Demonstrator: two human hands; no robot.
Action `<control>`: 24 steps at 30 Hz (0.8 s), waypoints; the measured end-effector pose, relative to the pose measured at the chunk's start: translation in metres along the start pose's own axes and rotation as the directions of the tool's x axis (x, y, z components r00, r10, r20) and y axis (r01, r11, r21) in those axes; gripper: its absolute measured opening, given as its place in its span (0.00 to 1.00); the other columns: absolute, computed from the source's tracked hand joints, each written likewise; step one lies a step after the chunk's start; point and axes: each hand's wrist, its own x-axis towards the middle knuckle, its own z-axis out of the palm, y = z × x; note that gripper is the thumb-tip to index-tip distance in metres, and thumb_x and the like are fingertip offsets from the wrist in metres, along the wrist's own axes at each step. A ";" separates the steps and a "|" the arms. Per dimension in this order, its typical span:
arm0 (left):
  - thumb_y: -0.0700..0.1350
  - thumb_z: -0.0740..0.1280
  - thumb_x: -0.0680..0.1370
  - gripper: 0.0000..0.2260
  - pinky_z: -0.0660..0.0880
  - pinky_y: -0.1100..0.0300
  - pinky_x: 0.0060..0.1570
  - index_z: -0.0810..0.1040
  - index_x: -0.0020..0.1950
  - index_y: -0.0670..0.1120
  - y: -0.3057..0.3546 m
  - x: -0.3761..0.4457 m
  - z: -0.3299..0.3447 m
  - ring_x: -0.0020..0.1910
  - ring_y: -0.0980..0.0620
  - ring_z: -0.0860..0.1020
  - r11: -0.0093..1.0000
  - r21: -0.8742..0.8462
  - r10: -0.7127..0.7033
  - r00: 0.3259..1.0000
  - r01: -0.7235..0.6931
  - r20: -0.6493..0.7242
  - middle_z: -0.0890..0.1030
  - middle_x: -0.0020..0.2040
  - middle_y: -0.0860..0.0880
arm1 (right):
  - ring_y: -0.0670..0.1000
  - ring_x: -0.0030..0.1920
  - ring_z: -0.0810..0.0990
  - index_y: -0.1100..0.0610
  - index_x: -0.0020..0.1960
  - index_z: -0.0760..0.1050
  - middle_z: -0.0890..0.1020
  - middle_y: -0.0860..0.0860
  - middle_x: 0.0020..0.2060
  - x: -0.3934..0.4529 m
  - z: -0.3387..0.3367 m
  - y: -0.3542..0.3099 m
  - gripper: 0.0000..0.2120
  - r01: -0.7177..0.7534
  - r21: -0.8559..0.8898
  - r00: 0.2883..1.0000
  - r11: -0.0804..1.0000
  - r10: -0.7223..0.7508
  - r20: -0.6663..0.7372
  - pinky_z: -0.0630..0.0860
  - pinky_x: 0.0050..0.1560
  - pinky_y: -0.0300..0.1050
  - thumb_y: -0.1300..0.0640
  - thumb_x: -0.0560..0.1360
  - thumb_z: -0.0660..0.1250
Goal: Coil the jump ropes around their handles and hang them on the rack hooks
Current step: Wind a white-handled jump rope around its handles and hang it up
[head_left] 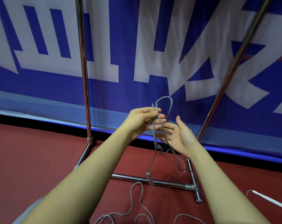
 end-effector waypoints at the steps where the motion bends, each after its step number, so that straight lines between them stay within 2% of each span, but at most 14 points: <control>1: 0.36 0.63 0.79 0.05 0.82 0.58 0.40 0.78 0.50 0.40 0.002 0.002 -0.001 0.38 0.50 0.84 0.999 -0.048 0.011 0.999 -0.013 -0.037 0.84 0.38 0.45 | 0.55 0.46 0.82 0.62 0.53 0.76 0.84 0.57 0.44 0.000 0.000 0.003 0.32 -0.018 -0.048 1.000 0.999 0.019 0.019 0.75 0.53 0.49 0.39 0.81 0.44; 4: 0.35 0.62 0.80 0.05 0.81 0.59 0.37 0.78 0.50 0.40 0.006 0.006 -0.003 0.38 0.49 0.85 0.979 -0.192 0.036 0.991 -0.062 -0.132 0.85 0.38 0.45 | 0.53 0.52 0.81 0.59 0.52 0.78 0.85 0.55 0.45 0.000 0.001 0.007 0.34 -0.056 -0.296 0.992 0.954 0.088 0.094 0.68 0.62 0.51 0.38 0.81 0.41; 6: 0.35 0.62 0.80 0.05 0.82 0.57 0.37 0.77 0.51 0.40 0.008 0.009 -0.005 0.38 0.49 0.85 0.960 -0.264 0.046 0.980 -0.096 -0.191 0.84 0.40 0.44 | 0.49 0.53 0.81 0.57 0.52 0.79 0.85 0.53 0.47 0.000 0.002 0.010 0.34 -0.058 -0.379 0.979 0.924 0.126 0.158 0.64 0.64 0.52 0.38 0.81 0.40; 8: 0.35 0.62 0.80 0.05 0.82 0.57 0.37 0.76 0.51 0.40 0.008 0.012 -0.009 0.37 0.49 0.84 0.936 -0.327 0.045 0.966 -0.129 -0.255 0.83 0.42 0.43 | 0.48 0.51 0.82 0.57 0.52 0.79 0.85 0.52 0.47 -0.004 0.006 0.011 0.28 -0.037 -0.360 0.969 0.932 0.121 0.213 0.67 0.62 0.50 0.41 0.81 0.46; 11: 0.35 0.61 0.81 0.05 0.82 0.58 0.37 0.76 0.50 0.40 0.009 0.014 -0.015 0.36 0.49 0.84 0.910 -0.381 0.038 0.947 -0.165 -0.319 0.81 0.45 0.41 | 0.51 0.47 0.82 0.60 0.52 0.77 0.84 0.53 0.41 -0.010 0.015 0.008 0.09 0.038 -0.303 0.957 0.952 0.052 0.285 0.76 0.57 0.50 0.55 0.76 0.65; 14: 0.35 0.61 0.81 0.05 0.82 0.59 0.35 0.75 0.48 0.40 0.008 0.015 -0.019 0.34 0.51 0.84 0.893 -0.400 0.049 0.929 -0.205 -0.367 0.81 0.45 0.41 | 0.50 0.38 0.83 0.62 0.50 0.76 0.82 0.53 0.34 -0.015 0.024 0.001 0.05 0.116 -0.305 0.965 0.945 -0.034 0.262 0.82 0.44 0.48 0.67 0.75 0.64; 17: 0.36 0.63 0.80 0.04 0.81 0.60 0.35 0.75 0.46 0.40 0.006 0.017 -0.024 0.34 0.51 0.84 0.904 -0.361 0.059 0.904 -0.228 -0.423 0.81 0.42 0.42 | 0.50 0.35 0.83 0.64 0.48 0.77 0.81 0.53 0.32 -0.019 0.032 -0.010 0.06 0.187 -0.233 0.967 0.954 -0.137 0.216 0.83 0.40 0.48 0.69 0.77 0.61; 18: 0.38 0.63 0.81 0.05 0.81 0.59 0.36 0.75 0.45 0.40 0.006 0.016 -0.024 0.34 0.51 0.84 0.920 -0.344 0.036 0.913 -0.190 -0.407 0.82 0.40 0.42 | 0.50 0.35 0.83 0.64 0.48 0.77 0.81 0.53 0.32 -0.020 0.034 -0.013 0.06 0.212 -0.189 0.964 0.959 -0.173 0.201 0.83 0.39 0.48 0.69 0.76 0.61; 20: 0.46 0.61 0.82 0.11 0.82 0.55 0.40 0.75 0.47 0.40 0.006 0.012 -0.022 0.36 0.49 0.84 0.970 -0.243 -0.070 0.949 -0.007 -0.308 0.83 0.39 0.43 | 0.50 0.35 0.82 0.64 0.47 0.77 0.81 0.53 0.31 -0.021 0.035 -0.020 0.07 0.267 -0.068 0.954 0.961 -0.253 0.161 0.82 0.39 0.48 0.69 0.76 0.61; 22: 0.55 0.57 0.82 0.19 0.79 0.52 0.44 0.76 0.49 0.41 0.006 0.007 -0.019 0.39 0.47 0.83 0.973 0.019 -0.224 0.958 0.231 -0.180 0.83 0.42 0.43 | 0.49 0.35 0.83 0.63 0.47 0.77 0.81 0.52 0.32 -0.021 0.034 -0.027 0.08 0.314 0.054 0.944 0.948 -0.318 0.089 0.82 0.38 0.46 0.68 0.77 0.60; 24: 0.62 0.52 0.81 0.26 0.77 0.53 0.46 0.78 0.50 0.41 0.005 0.003 -0.017 0.44 0.46 0.82 0.902 0.242 -0.359 0.933 0.357 -0.038 0.83 0.45 0.43 | 0.49 0.36 0.83 0.64 0.48 0.77 0.82 0.52 0.32 -0.019 0.030 -0.032 0.08 0.355 0.167 0.933 0.920 -0.361 0.005 0.82 0.39 0.45 0.68 0.78 0.58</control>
